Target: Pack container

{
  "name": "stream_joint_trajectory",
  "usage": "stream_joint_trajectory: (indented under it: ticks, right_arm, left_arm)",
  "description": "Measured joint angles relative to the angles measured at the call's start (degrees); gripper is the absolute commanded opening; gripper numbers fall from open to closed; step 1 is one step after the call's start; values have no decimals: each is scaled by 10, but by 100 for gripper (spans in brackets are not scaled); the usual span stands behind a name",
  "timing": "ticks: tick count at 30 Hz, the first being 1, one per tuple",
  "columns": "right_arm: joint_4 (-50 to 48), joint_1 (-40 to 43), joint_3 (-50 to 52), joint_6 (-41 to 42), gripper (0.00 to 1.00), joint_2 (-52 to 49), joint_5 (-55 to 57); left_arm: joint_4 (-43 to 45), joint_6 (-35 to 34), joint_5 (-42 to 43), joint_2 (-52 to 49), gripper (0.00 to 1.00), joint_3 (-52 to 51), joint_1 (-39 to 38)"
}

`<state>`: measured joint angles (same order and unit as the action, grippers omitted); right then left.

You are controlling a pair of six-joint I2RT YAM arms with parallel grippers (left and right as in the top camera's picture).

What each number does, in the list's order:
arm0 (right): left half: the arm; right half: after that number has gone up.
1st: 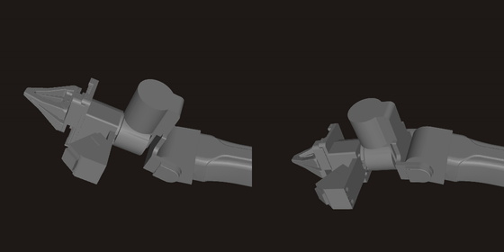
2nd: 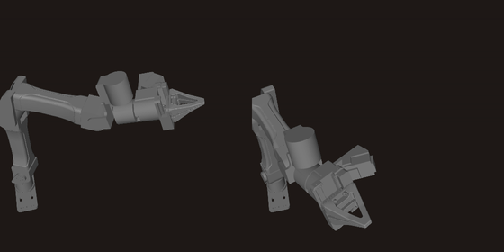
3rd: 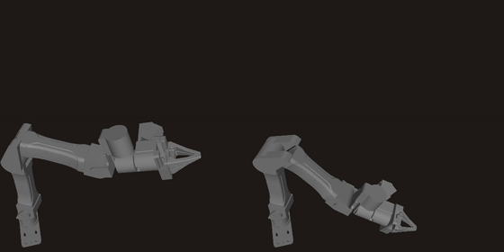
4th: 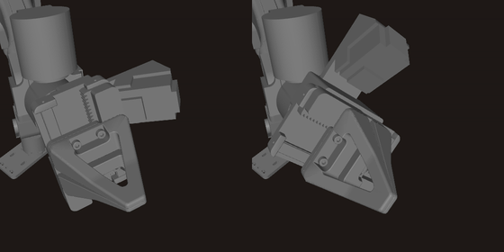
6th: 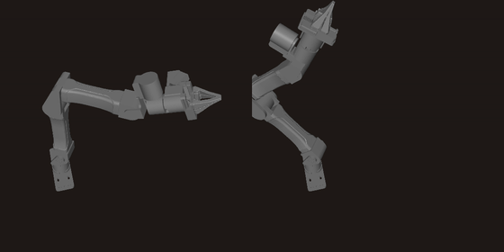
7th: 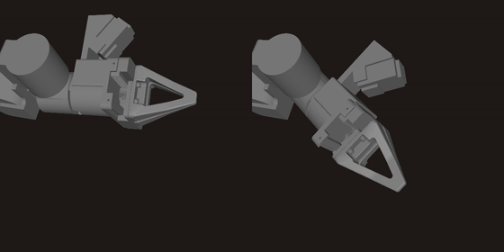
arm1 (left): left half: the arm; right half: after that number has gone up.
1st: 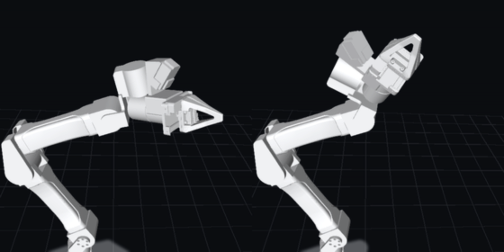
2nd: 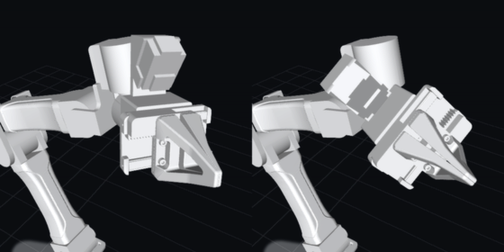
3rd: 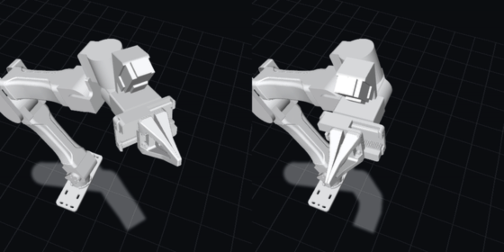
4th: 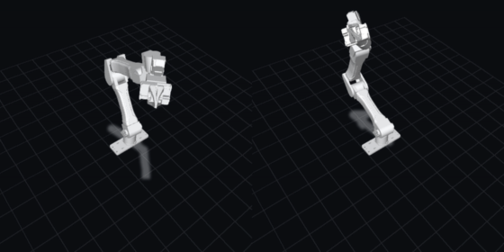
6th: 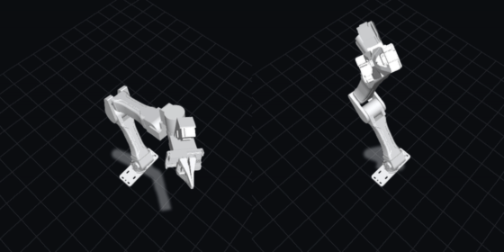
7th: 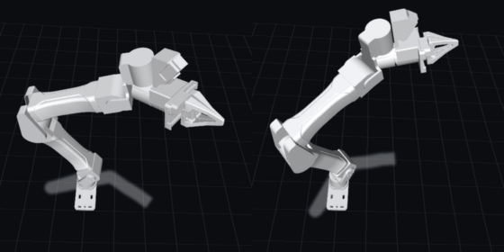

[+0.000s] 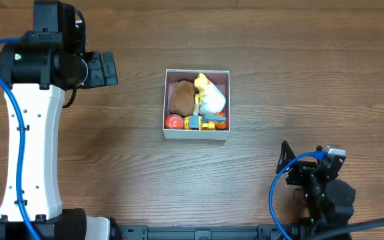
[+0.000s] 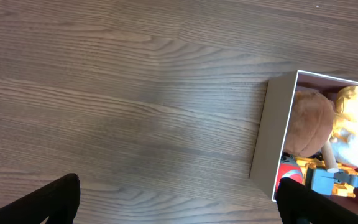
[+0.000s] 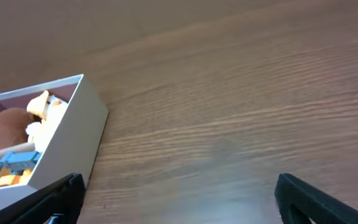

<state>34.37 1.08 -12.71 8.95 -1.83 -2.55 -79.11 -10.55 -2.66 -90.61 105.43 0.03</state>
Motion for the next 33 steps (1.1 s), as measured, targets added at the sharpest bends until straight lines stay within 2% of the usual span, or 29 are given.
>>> stream_joint_trajectory:
  ticks: [6,24,26,28,30,33]
  right_arm:
    - [-79,0,46,0,100,1,0]
    - [-73,0,46,0,100,1,0]
    - [-73,0,46,0,100,1,0]
    - [-73,0,46,0,100,1,0]
    - [-73,0,46,0,100,1,0]
    - [-73,0,46,0,100,2,0]
  left_arm:
    - [0,0,0,0,100,0,0]
    - [0,3,-15,7,100,-2,0]
    - [52,11,-32,67,100,-47,0]
    - [212,17,-45,179,100,-162,0]
    - [325,20,-56,294,100,-285,0]
    - [406,47,-62,451,100,-460,0]
